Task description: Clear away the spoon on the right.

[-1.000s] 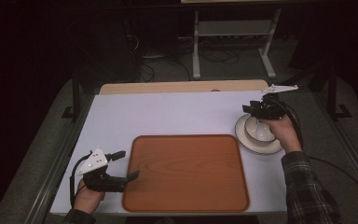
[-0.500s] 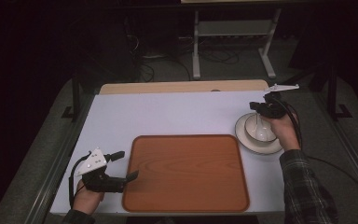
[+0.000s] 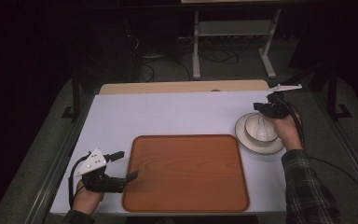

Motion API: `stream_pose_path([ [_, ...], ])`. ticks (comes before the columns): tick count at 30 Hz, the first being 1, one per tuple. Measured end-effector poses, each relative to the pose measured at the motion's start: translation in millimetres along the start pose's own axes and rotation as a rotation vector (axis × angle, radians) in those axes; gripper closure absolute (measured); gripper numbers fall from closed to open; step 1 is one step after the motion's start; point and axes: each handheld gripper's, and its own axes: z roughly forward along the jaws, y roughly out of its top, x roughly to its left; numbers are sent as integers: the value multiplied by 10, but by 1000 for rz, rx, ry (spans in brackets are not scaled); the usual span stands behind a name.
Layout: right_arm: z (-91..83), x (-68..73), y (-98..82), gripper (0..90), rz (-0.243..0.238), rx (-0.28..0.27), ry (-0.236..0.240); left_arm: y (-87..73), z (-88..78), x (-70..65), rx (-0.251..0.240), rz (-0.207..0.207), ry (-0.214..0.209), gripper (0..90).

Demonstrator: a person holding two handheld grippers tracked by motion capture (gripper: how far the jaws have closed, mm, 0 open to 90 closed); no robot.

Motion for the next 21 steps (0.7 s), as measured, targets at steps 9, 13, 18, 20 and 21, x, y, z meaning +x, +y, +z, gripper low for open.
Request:
stream_pose_path([
  [9, -73, -84, -24, 897, 20, 0, -14, -4, -6, 2, 0, 0, 2, 129],
  [13, -98, -123, -45, 896, 36, 15, -17, -5, 0, -3, 3, 0, 1, 129],
  [18, -151, -162, -69, 897, 31, 12, -38, -6, 1, -2, 3, 1, -1, 129],
  [20, -183, -195, -99, 897, 35, 9, -41, -6, 5, -2, 3, 2, -2, 129],
  [21, -183, -195, -99, 897, 35, 9, -41, -6, 5, -2, 3, 2, -2, 129],
])
